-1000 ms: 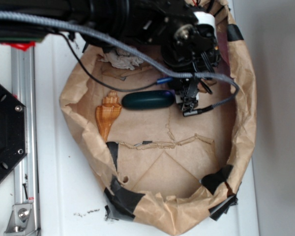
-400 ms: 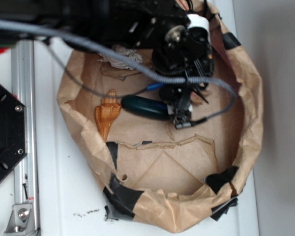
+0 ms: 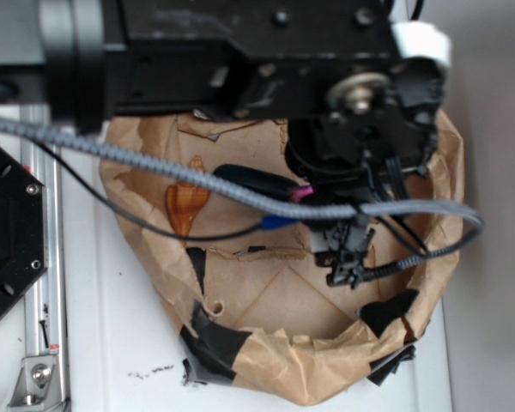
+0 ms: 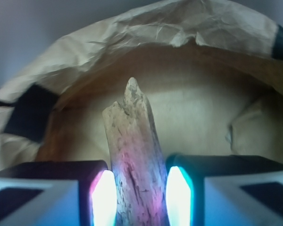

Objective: Grab the wood chip.

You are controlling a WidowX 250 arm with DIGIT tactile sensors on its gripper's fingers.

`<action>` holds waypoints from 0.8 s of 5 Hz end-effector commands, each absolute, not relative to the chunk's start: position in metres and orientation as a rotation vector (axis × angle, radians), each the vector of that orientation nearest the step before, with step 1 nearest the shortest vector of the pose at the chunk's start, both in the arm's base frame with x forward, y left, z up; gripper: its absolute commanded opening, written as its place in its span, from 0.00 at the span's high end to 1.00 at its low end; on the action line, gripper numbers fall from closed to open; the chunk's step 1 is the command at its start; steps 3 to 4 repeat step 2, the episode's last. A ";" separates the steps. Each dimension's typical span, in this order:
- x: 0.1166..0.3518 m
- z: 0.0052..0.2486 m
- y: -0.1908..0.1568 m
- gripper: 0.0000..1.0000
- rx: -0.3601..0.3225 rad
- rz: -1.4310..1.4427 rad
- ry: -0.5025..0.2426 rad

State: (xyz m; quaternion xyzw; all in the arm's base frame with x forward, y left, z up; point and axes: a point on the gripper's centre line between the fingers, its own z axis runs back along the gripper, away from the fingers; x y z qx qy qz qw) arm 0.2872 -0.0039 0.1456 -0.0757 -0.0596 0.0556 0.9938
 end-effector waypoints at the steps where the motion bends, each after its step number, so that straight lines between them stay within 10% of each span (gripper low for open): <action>1: 0.272 0.166 -0.029 1.00 -0.024 0.416 -0.347; 4: 0.264 0.165 -0.031 1.00 -0.012 0.449 -0.337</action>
